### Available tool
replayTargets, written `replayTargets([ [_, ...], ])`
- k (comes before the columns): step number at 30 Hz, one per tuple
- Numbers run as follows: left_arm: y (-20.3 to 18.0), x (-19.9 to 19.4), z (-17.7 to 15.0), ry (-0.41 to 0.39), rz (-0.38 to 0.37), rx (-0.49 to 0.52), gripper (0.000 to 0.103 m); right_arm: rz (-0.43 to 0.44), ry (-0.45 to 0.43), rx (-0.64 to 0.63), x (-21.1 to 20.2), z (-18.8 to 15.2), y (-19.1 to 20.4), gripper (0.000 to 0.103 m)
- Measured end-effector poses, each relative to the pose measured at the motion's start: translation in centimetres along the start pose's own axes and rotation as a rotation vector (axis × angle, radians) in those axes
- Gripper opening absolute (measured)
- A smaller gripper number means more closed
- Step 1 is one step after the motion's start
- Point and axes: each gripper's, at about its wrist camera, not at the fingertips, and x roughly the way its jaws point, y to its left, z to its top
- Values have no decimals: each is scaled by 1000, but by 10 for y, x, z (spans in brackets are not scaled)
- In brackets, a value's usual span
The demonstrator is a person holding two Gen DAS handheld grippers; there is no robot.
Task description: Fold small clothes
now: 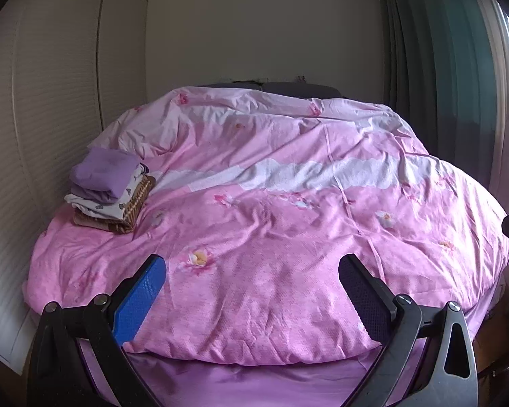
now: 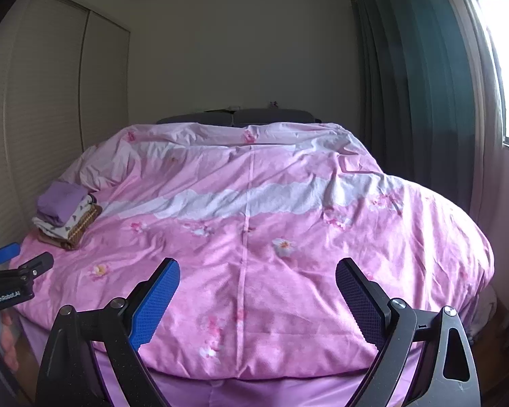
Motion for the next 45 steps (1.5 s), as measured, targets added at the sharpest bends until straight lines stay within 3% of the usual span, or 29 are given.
replayTargets([
  [45,-3,-18,2,-28,11,4,103,11,-3,7,-12,7,1,94],
])
